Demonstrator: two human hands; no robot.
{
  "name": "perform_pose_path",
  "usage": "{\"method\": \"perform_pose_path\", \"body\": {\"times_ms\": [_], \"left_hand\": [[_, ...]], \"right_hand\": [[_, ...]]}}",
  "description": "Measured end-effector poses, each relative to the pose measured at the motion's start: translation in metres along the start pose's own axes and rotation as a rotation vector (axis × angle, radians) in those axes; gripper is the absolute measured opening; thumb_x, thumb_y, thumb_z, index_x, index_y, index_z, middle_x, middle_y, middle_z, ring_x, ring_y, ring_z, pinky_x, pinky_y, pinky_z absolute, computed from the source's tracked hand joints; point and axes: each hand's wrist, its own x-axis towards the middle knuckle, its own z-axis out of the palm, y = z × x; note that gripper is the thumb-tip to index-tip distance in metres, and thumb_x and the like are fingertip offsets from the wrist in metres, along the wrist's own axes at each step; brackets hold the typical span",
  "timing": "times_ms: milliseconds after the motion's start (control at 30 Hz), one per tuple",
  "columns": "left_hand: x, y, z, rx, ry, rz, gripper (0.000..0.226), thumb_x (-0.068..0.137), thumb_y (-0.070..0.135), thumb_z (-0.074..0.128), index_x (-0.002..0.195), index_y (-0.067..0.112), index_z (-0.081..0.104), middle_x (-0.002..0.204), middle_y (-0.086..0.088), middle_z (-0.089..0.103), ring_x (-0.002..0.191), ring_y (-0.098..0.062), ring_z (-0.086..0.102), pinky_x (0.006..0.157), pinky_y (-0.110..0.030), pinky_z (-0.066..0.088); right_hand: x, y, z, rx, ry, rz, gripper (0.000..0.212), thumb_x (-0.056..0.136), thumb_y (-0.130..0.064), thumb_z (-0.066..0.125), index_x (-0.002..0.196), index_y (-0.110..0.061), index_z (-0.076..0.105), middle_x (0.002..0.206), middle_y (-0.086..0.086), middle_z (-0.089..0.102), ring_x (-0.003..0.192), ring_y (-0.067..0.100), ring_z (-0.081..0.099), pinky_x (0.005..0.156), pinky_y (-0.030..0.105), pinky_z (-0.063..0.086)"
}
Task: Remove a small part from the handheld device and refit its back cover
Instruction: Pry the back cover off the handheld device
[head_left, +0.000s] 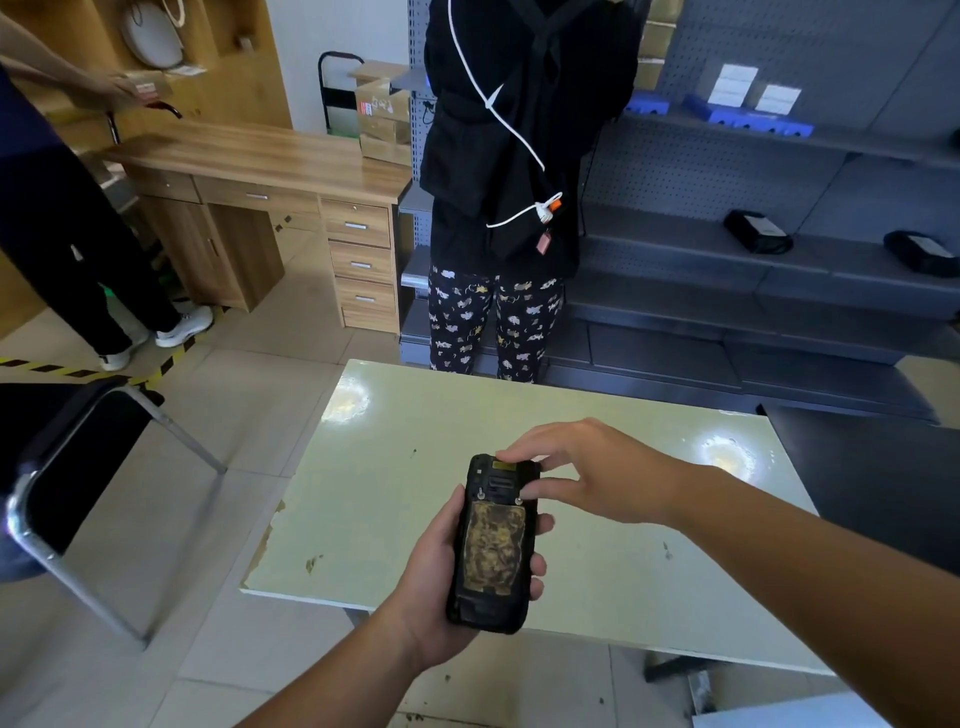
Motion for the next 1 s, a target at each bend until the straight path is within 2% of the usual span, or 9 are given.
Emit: {"method": "perform_pose_path", "body": {"times_ms": [167, 300, 400, 500, 600, 700, 800, 867, 1000], "left_hand": [[-0.002, 0.001, -0.008, 0.000, -0.030, -0.032, 0.068, 0.103, 0.059, 0.037, 0.140, 0.006, 0.058, 0.117, -0.019, 0.066, 0.080, -0.031, 0.060, 0.071, -0.041, 0.053], [-0.002, 0.001, -0.011, 0.058, -0.044, -0.055, 0.069, 0.103, 0.060, 0.037, 0.141, 0.005, 0.057, 0.118, -0.019, 0.067, 0.081, -0.032, 0.061, 0.072, -0.041, 0.054], [0.002, -0.002, -0.011, 0.083, -0.049, -0.030, 0.070, 0.103, 0.061, 0.037, 0.144, 0.006, 0.055, 0.120, -0.018, 0.067, 0.084, -0.033, 0.060, 0.077, -0.043, 0.053], [0.011, -0.003, -0.009, 0.061, 0.005, 0.034, 0.069, 0.102, 0.061, 0.040, 0.137, 0.006, 0.061, 0.114, -0.018, 0.067, 0.085, -0.032, 0.061, 0.078, -0.044, 0.054], [0.019, 0.001, -0.012, 0.065, 0.106, 0.105, 0.065, 0.101, 0.062, 0.041, 0.126, 0.011, 0.071, 0.110, -0.017, 0.072, 0.084, -0.030, 0.067, 0.078, -0.045, 0.057], [0.025, 0.007, -0.014, 0.046, 0.181, 0.134, 0.061, 0.100, 0.063, 0.043, 0.124, 0.015, 0.074, 0.116, -0.014, 0.076, 0.089, -0.030, 0.072, 0.074, -0.043, 0.061], [0.031, 0.011, -0.015, 0.022, 0.257, 0.141, 0.058, 0.099, 0.063, 0.044, 0.115, 0.019, 0.079, 0.109, -0.012, 0.079, 0.088, -0.028, 0.076, 0.069, -0.039, 0.062], [0.037, 0.012, -0.015, 0.039, 0.299, 0.128, 0.059, 0.098, 0.065, 0.042, 0.110, 0.022, 0.080, 0.109, -0.011, 0.079, 0.090, -0.028, 0.076, 0.072, -0.039, 0.060], [0.047, 0.015, -0.012, 0.057, 0.368, 0.111, 0.062, 0.098, 0.067, 0.039, 0.117, 0.023, 0.078, 0.123, -0.013, 0.076, 0.104, -0.032, 0.075, 0.083, -0.048, 0.060]], "right_hand": [[0.005, 0.000, -0.001, 0.077, 0.012, 0.030, 0.027, 0.090, -0.022, 0.080, 0.118, -0.024, 0.077, 0.108, -0.014, 0.073, 0.100, -0.001, 0.066, 0.091, 0.021, 0.058], [0.009, -0.004, -0.007, 0.071, -0.023, 0.046, 0.023, 0.090, -0.024, 0.081, 0.112, -0.021, 0.079, 0.104, -0.011, 0.076, 0.096, -0.001, 0.067, 0.086, 0.017, 0.058], [0.004, -0.009, -0.007, -0.074, 0.134, 0.027, 0.019, 0.092, -0.034, 0.077, 0.109, -0.026, 0.077, 0.102, -0.016, 0.072, 0.094, 0.002, 0.062, 0.082, 0.013, 0.052], [-0.002, -0.023, 0.013, -0.151, 0.284, -0.001, 0.003, 0.096, -0.026, 0.072, 0.094, -0.025, 0.075, 0.088, -0.016, 0.061, 0.082, -0.002, 0.053, 0.073, 0.014, 0.041], [0.001, -0.030, 0.037, -0.165, 0.278, 0.111, 0.008, 0.098, -0.023, 0.067, 0.094, -0.022, 0.074, 0.089, -0.013, 0.057, 0.080, 0.002, 0.048, 0.074, 0.019, 0.041], [0.009, -0.031, 0.045, -0.138, 0.350, 0.196, 0.011, 0.099, -0.020, 0.064, 0.096, -0.017, 0.074, 0.093, -0.007, 0.060, 0.084, 0.011, 0.055, 0.078, 0.027, 0.049], [0.019, -0.036, 0.051, -0.128, 0.365, 0.235, 0.012, 0.100, -0.018, 0.060, 0.096, -0.015, 0.071, 0.099, -0.002, 0.061, 0.091, 0.017, 0.058, 0.082, 0.033, 0.051], [0.028, -0.040, 0.056, -0.154, 0.386, 0.266, 0.016, 0.100, -0.021, 0.055, 0.094, -0.013, 0.067, 0.100, 0.001, 0.059, 0.095, 0.019, 0.055, 0.084, 0.035, 0.050], [0.046, -0.046, 0.065, -0.225, 0.381, 0.329, 0.013, 0.099, -0.022, 0.049, 0.094, -0.013, 0.057, 0.104, 0.005, 0.058, 0.102, 0.024, 0.051, 0.088, 0.032, 0.041]]}}
